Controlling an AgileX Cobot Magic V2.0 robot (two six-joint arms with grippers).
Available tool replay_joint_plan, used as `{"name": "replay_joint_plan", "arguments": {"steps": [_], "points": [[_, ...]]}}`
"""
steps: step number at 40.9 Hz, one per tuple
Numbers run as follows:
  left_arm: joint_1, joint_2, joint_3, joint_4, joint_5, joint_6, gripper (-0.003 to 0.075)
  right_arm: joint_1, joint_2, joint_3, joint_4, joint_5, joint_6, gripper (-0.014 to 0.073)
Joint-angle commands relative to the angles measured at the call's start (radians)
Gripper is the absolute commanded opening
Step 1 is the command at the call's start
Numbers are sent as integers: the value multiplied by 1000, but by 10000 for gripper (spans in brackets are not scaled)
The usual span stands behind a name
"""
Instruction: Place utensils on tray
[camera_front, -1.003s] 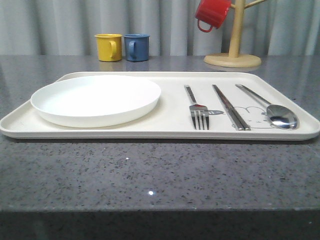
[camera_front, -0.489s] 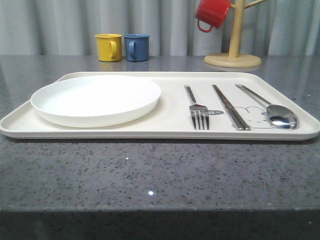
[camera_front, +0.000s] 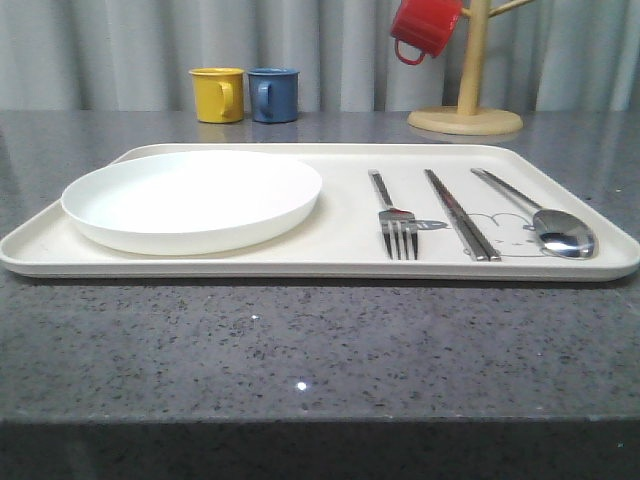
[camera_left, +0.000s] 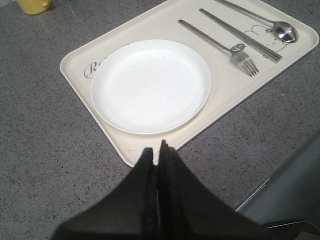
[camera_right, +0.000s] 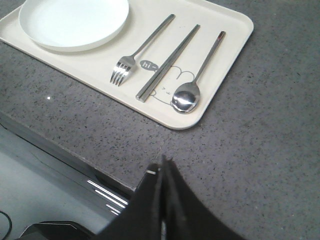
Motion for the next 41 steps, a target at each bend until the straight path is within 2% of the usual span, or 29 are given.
{"name": "replay_joint_plan", "arguments": {"steps": [1,6,12,17,25,30,36,41], "points": [[-7,1,-25,-7,-69,-8,-18,2,8,-20,-10,-58,-8,-68],[-9,1,-21,-7,-78,-8,-18,2,8,-20,-10,-58,-8,-68],[24,-66,87,-11,-190,-8,-18,2,8,-20,-10,-59,-8,-68],[126,-142,215,-1,-341,-8,-18,2,8,-20,-10,-59,-8,-68],[296,-323,490,-1,-723,-8,-18,2,8,-20,-10,-59,-8,-68],[373,-433,659,-1,-893,-8,-18,2,8,-20,-10,-59,-8,-68],[441,-538,816,-1,-1033,-8,-18,2,8,-20,-10,-59,-8,-68],[491,-610,896,-1,-1075,-8,-18,2,8,-20,-10,-59,-8,-68]]}}
